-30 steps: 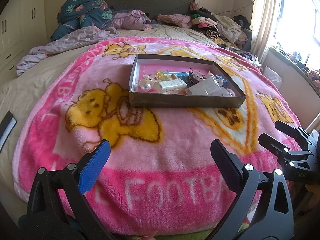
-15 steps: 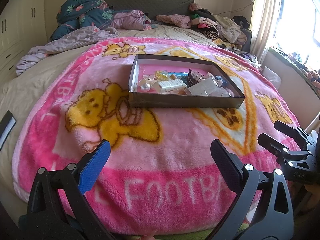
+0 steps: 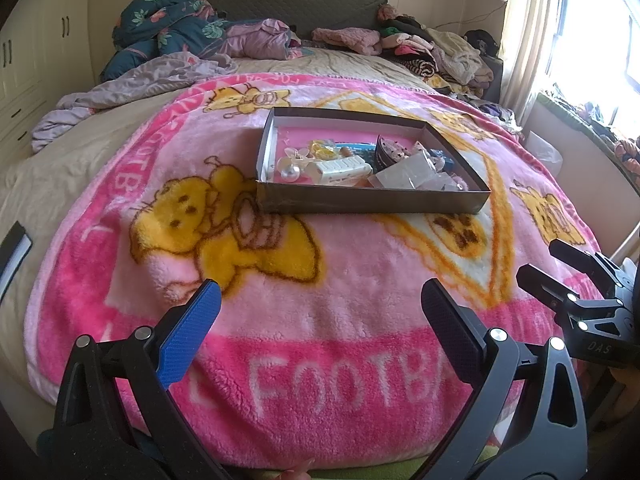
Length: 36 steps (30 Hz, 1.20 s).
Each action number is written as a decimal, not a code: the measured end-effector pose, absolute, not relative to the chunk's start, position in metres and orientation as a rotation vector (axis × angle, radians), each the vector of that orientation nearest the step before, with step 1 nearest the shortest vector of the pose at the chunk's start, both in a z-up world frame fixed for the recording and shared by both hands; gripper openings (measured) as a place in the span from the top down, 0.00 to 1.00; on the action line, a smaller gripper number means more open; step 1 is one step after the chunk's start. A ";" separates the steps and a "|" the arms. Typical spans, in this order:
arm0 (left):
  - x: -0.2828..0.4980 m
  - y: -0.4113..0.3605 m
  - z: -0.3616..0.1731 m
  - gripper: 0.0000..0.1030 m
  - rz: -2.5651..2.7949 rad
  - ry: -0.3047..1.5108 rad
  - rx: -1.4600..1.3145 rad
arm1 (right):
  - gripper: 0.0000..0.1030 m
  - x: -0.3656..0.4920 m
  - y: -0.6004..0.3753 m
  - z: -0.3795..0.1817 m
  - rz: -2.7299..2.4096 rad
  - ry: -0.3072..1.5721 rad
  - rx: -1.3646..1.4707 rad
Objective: Organize jewelry
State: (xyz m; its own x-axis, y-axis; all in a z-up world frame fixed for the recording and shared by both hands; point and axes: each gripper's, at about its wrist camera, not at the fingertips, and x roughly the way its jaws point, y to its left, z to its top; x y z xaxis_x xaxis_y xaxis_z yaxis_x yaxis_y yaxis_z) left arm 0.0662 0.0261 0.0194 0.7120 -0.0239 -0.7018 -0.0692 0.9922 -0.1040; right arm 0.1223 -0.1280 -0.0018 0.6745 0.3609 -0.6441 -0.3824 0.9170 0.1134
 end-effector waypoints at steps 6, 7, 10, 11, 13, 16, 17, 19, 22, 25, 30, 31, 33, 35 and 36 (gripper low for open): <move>0.065 0.025 0.017 0.11 0.011 0.775 -0.138 | 0.06 0.122 -0.128 -0.002 0.419 0.717 -0.032; 0.065 0.025 0.017 0.11 0.012 0.776 -0.136 | 0.06 0.123 -0.128 -0.002 0.418 0.717 -0.033; 0.065 0.025 0.017 0.11 0.011 0.775 -0.132 | 0.06 0.122 -0.128 -0.002 0.418 0.717 -0.032; 0.065 0.025 0.017 0.11 0.009 0.776 -0.134 | 0.06 0.122 -0.128 -0.002 0.418 0.717 -0.034; 0.065 0.025 0.017 0.11 0.000 0.777 -0.139 | 0.06 0.122 -0.128 -0.002 0.416 0.719 -0.035; 0.065 0.026 0.016 0.11 -0.010 0.780 -0.149 | 0.06 0.123 -0.128 -0.002 0.416 0.718 -0.035; 0.065 0.027 0.015 0.11 -0.010 0.779 -0.148 | 0.06 0.122 -0.129 -0.002 0.414 0.718 -0.037; 0.065 0.027 0.015 0.11 -0.008 0.786 -0.153 | 0.06 0.123 -0.132 -0.002 0.411 0.717 -0.037; 0.065 0.029 0.015 0.11 0.001 0.777 -0.167 | 0.06 0.124 -0.135 -0.002 0.404 0.717 -0.038; 0.066 0.031 0.015 0.11 0.013 0.769 -0.182 | 0.06 0.126 -0.136 -0.002 0.396 0.716 -0.037; 0.076 0.038 0.010 0.11 0.044 0.790 -0.188 | 0.06 0.134 -0.141 -0.005 0.374 0.719 -0.024; 0.079 0.042 0.007 0.11 0.050 0.797 -0.192 | 0.06 0.137 -0.144 -0.006 0.368 0.723 -0.017; 0.091 0.055 0.003 0.11 0.079 0.814 -0.210 | 0.06 0.153 -0.159 -0.007 0.338 0.732 0.019; 0.104 0.075 0.000 0.11 0.118 0.829 -0.239 | 0.06 0.172 -0.173 -0.009 0.297 0.740 0.045; 0.111 0.085 -0.001 0.11 0.142 0.830 -0.247 | 0.06 0.184 -0.184 -0.011 0.270 0.747 0.063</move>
